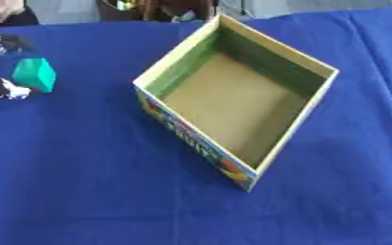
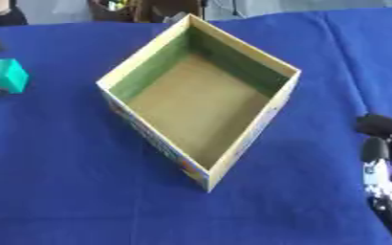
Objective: Pick up objects on the table and place them in the box.
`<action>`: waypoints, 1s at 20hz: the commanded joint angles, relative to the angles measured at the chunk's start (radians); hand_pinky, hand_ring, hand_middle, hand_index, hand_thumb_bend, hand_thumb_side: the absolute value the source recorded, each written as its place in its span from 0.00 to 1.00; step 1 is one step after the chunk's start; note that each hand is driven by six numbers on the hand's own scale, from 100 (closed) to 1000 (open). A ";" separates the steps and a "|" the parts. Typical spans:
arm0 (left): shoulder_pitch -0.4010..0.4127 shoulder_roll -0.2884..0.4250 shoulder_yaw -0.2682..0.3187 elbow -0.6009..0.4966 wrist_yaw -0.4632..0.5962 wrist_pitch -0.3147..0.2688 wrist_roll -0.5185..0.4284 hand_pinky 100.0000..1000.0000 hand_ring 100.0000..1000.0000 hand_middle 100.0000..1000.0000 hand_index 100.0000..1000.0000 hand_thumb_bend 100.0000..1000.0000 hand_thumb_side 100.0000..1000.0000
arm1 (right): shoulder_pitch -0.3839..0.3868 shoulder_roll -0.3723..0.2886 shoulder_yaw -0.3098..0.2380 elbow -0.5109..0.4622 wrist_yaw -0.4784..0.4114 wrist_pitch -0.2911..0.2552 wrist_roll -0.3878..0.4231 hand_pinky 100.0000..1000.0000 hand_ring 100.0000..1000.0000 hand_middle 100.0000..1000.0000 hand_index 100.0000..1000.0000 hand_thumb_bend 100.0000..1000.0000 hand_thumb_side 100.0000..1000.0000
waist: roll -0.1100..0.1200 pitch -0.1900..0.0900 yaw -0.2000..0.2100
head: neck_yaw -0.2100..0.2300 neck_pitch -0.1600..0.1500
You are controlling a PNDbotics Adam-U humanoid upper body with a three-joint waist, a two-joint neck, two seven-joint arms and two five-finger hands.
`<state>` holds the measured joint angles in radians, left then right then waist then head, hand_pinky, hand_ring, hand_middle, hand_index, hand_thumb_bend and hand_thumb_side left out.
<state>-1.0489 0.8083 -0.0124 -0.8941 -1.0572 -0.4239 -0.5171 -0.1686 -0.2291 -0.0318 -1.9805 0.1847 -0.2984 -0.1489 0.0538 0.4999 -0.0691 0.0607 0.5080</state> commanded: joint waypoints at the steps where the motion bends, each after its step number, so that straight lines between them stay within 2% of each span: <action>1: -0.021 0.051 0.023 -0.012 0.036 0.002 -0.029 0.83 0.91 0.99 1.00 0.45 0.68 | -0.009 0.001 0.002 -0.019 0.013 0.005 0.001 0.82 0.78 0.57 0.76 0.00 0.56 | 0.002 -0.014 -0.001 | 0.006 -0.018; 10: -0.018 0.069 0.041 -0.014 0.080 0.028 -0.043 0.82 0.91 0.98 1.00 0.37 0.66 | -0.017 0.008 0.006 -0.019 0.026 0.007 0.002 0.82 0.77 0.57 0.76 0.00 0.57 | 0.006 0.010 -0.011 | 0.027 -0.039; 15: -0.017 0.065 0.042 -0.014 0.101 0.027 -0.040 0.78 0.88 0.92 1.00 0.33 0.66 | -0.017 0.013 0.004 -0.019 0.037 0.014 -0.003 0.82 0.77 0.57 0.76 0.01 0.57 | 0.008 0.018 -0.012 | 0.029 -0.041; 20: -0.015 0.061 0.036 -0.007 0.099 0.028 -0.039 0.71 0.81 0.85 0.99 0.25 0.62 | -0.021 0.014 0.003 -0.019 0.039 0.013 -0.012 0.82 0.77 0.57 0.76 0.01 0.57 | 0.010 0.021 -0.014 | 0.028 -0.037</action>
<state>-1.0501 0.8309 0.0144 -0.8955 -0.9618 -0.3970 -0.5563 -0.1853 -0.2106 -0.0245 -1.9805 0.2163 -0.2852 -0.1556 0.0628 0.5428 -0.0844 0.0872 0.4809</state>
